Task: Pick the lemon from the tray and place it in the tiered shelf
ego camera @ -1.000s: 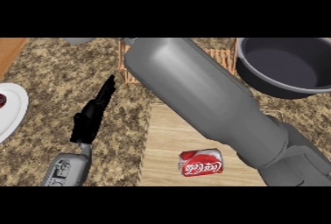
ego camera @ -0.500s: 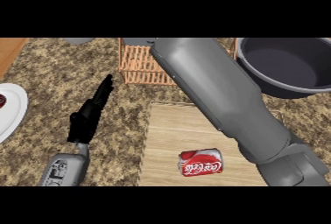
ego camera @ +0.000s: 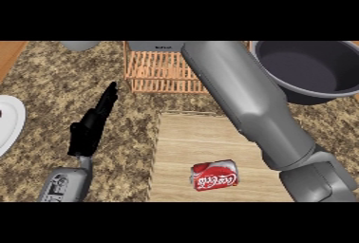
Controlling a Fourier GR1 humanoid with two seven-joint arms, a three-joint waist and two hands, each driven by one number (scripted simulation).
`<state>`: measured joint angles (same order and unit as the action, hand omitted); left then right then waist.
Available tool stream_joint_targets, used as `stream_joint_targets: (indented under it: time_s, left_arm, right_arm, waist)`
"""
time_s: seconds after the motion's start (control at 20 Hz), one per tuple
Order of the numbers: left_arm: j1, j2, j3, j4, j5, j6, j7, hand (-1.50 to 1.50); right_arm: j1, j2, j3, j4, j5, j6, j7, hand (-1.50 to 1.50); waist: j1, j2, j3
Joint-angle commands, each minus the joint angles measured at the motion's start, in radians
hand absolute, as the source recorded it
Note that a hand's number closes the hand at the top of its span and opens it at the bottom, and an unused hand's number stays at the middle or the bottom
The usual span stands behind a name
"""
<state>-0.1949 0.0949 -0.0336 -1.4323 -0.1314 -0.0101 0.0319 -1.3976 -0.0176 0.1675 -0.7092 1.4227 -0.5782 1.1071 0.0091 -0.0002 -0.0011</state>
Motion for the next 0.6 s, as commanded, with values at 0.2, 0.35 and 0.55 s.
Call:
stream_joint_targets:
  time_s: [0.2, 0.35, 0.55]
  left_arm:
    - [-0.005, 0.012, 0.02, -0.008, 0.019, -0.016, 0.016, 0.0]
    - [0.007, 0.013, 0.014, 0.012, 0.015, -0.024, -0.022, 0.0]
    - [-0.019, -0.001, 0.006, -0.021, 0.019, -0.021, 0.055, 0.0]
  right_arm:
    - [0.066, 0.017, -0.022, -0.093, 0.072, -0.037, 0.216, -1.5]
    - [0.056, 0.017, -0.046, -0.16, 0.008, -0.069, 0.189, -1.5]
    - [0.099, 0.017, -0.031, -0.217, -0.038, -0.094, 0.166, -1.5]
  waist:
    - [-0.004, -0.004, 0.001]
    - [0.007, -0.002, 0.001]
    - [0.009, -0.002, 0.001]
